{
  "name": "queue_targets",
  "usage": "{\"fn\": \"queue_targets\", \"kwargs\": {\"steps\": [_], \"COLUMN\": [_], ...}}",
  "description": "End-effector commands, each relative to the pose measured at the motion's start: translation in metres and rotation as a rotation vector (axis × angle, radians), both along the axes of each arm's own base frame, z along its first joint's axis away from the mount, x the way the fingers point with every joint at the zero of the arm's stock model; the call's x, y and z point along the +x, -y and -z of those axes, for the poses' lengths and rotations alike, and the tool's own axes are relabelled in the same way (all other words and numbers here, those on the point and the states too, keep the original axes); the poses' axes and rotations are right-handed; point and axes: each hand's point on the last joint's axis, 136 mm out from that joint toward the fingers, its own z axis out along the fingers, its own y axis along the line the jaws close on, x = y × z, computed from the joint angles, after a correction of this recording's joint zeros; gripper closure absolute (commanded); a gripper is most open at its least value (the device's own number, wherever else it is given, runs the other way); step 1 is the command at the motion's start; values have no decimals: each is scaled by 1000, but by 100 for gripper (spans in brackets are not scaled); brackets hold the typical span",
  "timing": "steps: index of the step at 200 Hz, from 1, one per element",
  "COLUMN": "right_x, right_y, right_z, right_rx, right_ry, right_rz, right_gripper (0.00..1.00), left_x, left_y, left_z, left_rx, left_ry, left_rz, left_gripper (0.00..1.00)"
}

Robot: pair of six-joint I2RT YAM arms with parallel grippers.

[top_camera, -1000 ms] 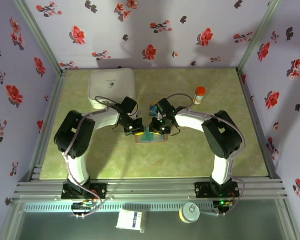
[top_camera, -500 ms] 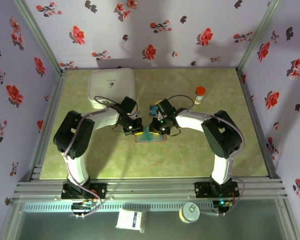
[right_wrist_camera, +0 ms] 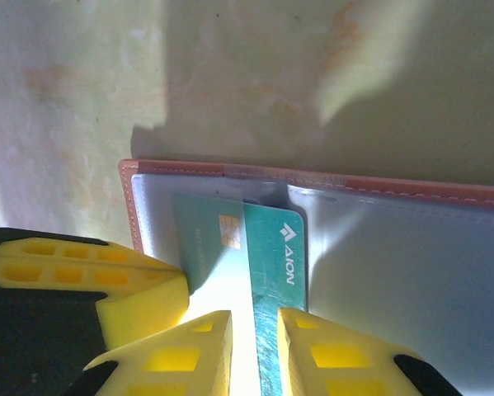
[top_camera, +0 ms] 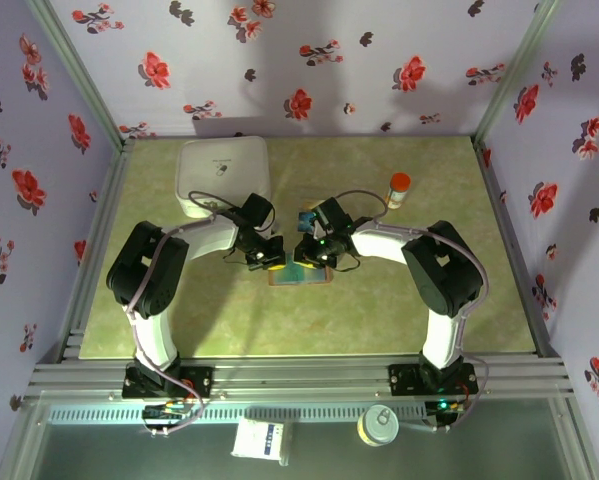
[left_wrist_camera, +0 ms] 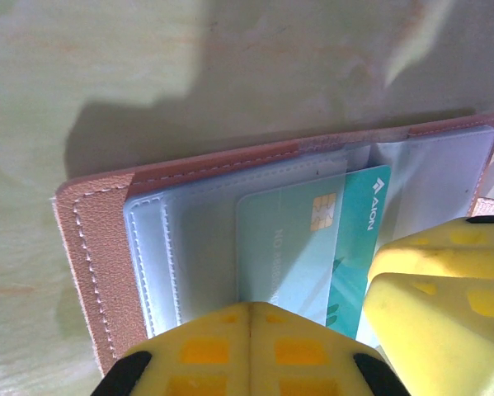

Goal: Take the credit cards out of the card holder

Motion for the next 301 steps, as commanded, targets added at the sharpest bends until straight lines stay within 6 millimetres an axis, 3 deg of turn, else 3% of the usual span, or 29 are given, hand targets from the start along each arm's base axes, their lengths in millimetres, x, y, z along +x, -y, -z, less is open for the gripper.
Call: {"fn": "queue_targets", "kwargs": {"steps": [1, 42, 151, 222, 301], "right_x": [-1, 0, -3, -4, -1], "right_y": [8, 9, 9, 5, -6], "right_z": [6, 2, 14, 20, -6], "right_rx": [-28, -24, -25, -7, 91], "right_ry": [-16, -5, -38, -60, -20], "right_rz": [16, 17, 10, 5, 3], "right_gripper": [77, 77, 76, 76, 81], "left_x": [-7, -2, -17, -18, -15], "left_y": [-8, -4, -13, -15, -12], "left_z": [-7, -24, 16, 18, 7], "left_rx": [44, 21, 83, 93, 82], "left_ry": [-1, 23, -69, -74, -54], "left_rz": [-3, -3, 11, 11, 10], "left_gripper": [100, 99, 100, 100, 100]}}
